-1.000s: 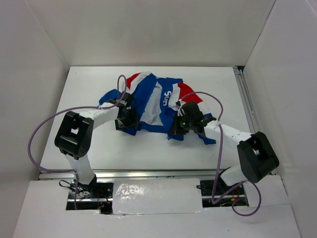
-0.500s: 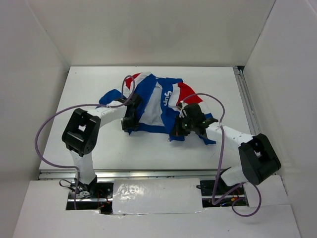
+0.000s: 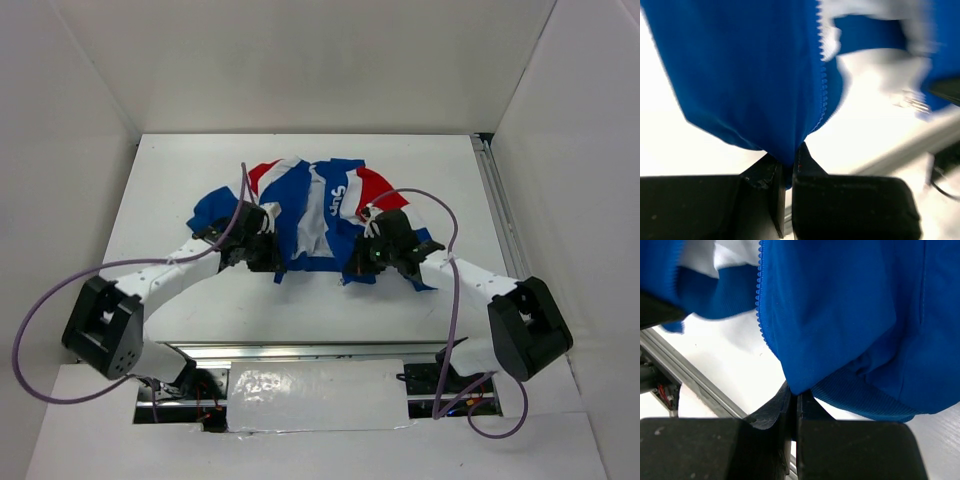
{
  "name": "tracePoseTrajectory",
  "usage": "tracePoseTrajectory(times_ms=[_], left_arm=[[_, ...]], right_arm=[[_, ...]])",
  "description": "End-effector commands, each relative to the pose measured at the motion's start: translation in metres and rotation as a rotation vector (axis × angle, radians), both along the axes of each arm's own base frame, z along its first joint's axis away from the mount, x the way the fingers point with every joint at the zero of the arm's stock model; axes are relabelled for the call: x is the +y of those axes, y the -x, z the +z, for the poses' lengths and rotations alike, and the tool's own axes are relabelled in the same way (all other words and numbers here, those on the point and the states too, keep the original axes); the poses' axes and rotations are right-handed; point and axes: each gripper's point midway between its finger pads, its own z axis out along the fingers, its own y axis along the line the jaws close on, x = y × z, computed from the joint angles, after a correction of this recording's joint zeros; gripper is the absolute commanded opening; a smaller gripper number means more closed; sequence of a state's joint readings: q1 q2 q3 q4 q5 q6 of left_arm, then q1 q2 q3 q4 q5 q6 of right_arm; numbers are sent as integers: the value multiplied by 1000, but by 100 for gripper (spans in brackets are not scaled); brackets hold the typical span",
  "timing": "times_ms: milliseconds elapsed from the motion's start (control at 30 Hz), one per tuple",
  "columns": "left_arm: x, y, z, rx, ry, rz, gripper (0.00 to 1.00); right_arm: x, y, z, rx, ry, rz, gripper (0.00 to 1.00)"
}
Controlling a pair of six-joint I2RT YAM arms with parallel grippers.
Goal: Zip up the jacket
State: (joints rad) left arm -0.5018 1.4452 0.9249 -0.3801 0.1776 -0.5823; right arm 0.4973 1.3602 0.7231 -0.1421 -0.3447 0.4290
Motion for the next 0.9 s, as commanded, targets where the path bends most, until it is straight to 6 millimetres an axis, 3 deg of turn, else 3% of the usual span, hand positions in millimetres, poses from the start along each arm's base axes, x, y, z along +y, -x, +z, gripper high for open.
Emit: tracePoseTrajectory(times_ms=[0, 200, 300, 400, 533, 667, 733, 767, 800, 833, 867], left_arm=[[-26, 7, 40, -123, 166, -153, 9], [-34, 20, 61, -147, 255, -190, 0], [-41, 25, 74, -172, 319, -226, 0], [-41, 27, 79, -187, 330, -232, 6], [-26, 29, 49, -81, 235, -128, 10], [-16, 41, 15, 40, 171, -60, 10], [-21, 50, 7, 64, 198, -102, 12], [-22, 55, 4, 86, 206, -111, 14], [-24, 58, 2, 93, 221, -123, 16], [-25, 60, 0, 104, 222, -120, 20], [-24, 61, -1, 115, 217, -115, 21]], right_arm=[[9, -8, 20, -87, -55, 10, 0], [36, 5, 37, -162, -148, 89, 0], [56, 9, 64, -255, -255, 137, 0], [70, 4, 71, -268, -279, 141, 0], [85, -18, 55, -218, -199, 95, 0], [93, -19, 44, -180, -187, 121, 0], [104, -19, 29, -146, -170, 135, 0], [105, -22, 34, -159, -173, 128, 0], [110, -22, 21, -130, -149, 130, 0], [116, -29, 23, -141, -142, 120, 0], [115, -34, 4, -106, -102, 102, 0]])
